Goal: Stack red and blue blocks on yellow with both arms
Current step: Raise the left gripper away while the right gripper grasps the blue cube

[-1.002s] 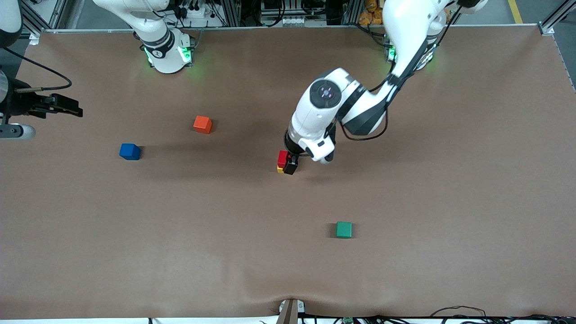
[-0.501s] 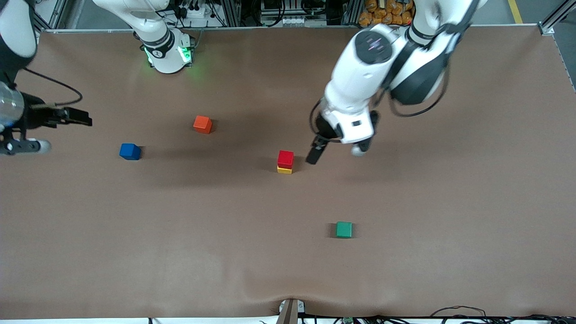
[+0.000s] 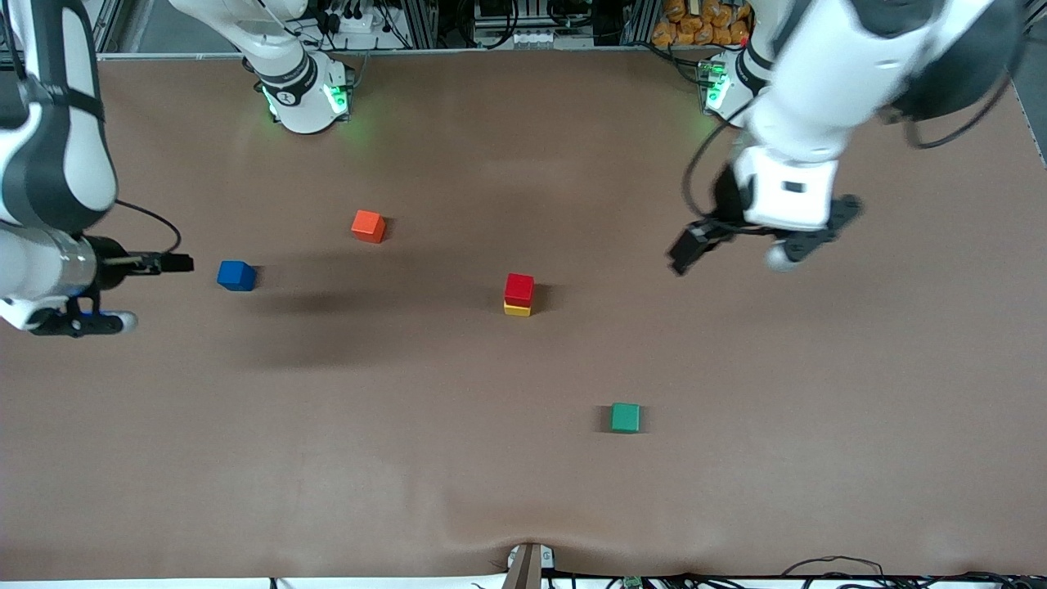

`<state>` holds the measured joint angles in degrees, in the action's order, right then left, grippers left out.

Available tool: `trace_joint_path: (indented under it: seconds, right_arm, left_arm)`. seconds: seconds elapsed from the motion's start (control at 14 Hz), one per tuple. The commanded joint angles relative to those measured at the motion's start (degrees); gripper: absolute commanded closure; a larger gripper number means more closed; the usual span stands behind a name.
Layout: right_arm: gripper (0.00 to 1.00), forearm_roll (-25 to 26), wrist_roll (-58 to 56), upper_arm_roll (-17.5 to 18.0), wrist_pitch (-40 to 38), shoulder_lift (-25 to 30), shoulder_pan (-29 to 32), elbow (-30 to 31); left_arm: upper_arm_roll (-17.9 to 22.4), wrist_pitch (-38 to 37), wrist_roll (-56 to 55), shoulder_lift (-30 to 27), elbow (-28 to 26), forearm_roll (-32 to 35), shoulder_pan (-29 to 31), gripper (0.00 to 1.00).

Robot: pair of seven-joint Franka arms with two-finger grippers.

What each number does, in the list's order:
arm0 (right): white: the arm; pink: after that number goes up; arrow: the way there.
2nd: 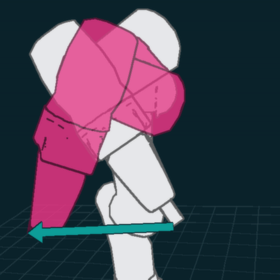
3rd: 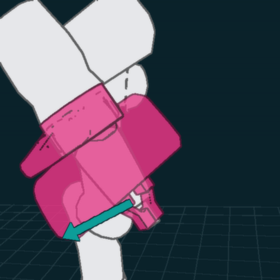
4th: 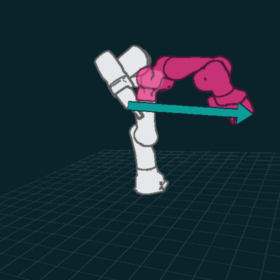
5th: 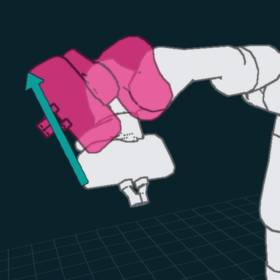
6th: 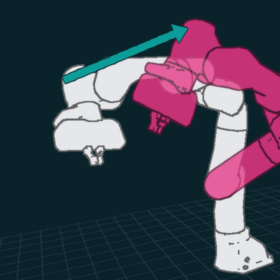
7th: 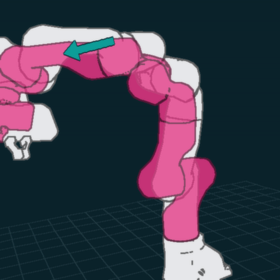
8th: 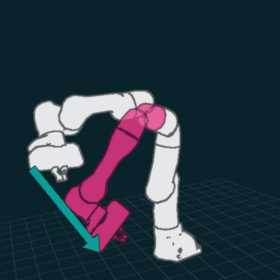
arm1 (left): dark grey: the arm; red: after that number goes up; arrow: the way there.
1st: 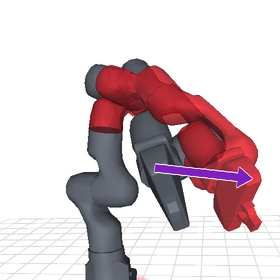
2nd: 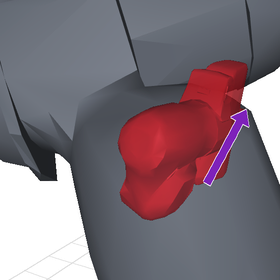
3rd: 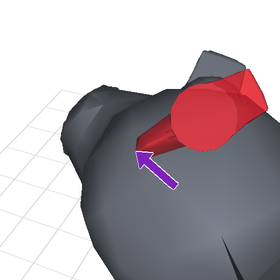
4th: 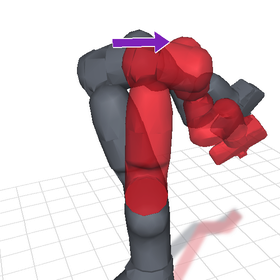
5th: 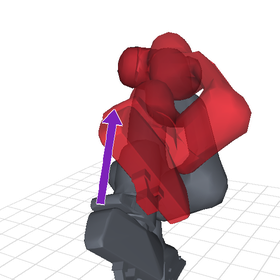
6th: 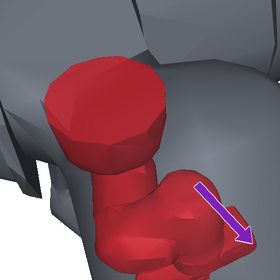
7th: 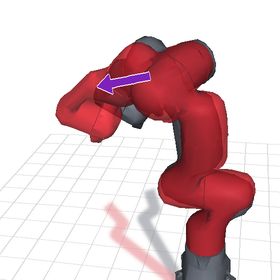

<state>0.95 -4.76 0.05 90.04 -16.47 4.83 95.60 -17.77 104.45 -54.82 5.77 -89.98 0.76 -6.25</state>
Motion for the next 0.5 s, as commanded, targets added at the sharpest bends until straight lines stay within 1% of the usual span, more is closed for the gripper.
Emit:
trace_joint_path:
  seconds: [0.0, 0.07, 0.21, 0.29, 0.43]
  right_arm:
    - [0.0, -0.9, -0.1, 0.5, 8.3, 1.4, 0.9, 8.6]
    - [0.0, -0.8, -0.2, 0.5, 12.1, 1.3, 1.1, 11.4]
    - [0.0, -0.6, -2.2, 0.4, 17.6, 0.7, 1.2, 15.7]
    - [0.0, -0.2, -3.7, 0.4, 19.8, 0.6, 1.6, 17.0]
    - [0.0, -0.2, -8.7, 0.4, 22.6, 0.3, 3.5, 19.0]
  left_arm:
    - [-0.3, -4.4, 11.3, -2.2, 0.2, -0.9, 4.7, 0.0]
    - [-0.2, -5.8, 14.4, -2.6, 1.2, -0.9, 5.9, 0.0]
    - [-0.1, -9.9, 15.9, -2.6, 4.6, -0.7, 7.7, 0.0]
    - [-0.1, -11.6, 18.1, -2.5, 5.9, -0.6, 8.6, 0.0]
    - [0.0, -12.1, 24.4, -2.6, 6.6, 0.0, 10.0, 0.0]
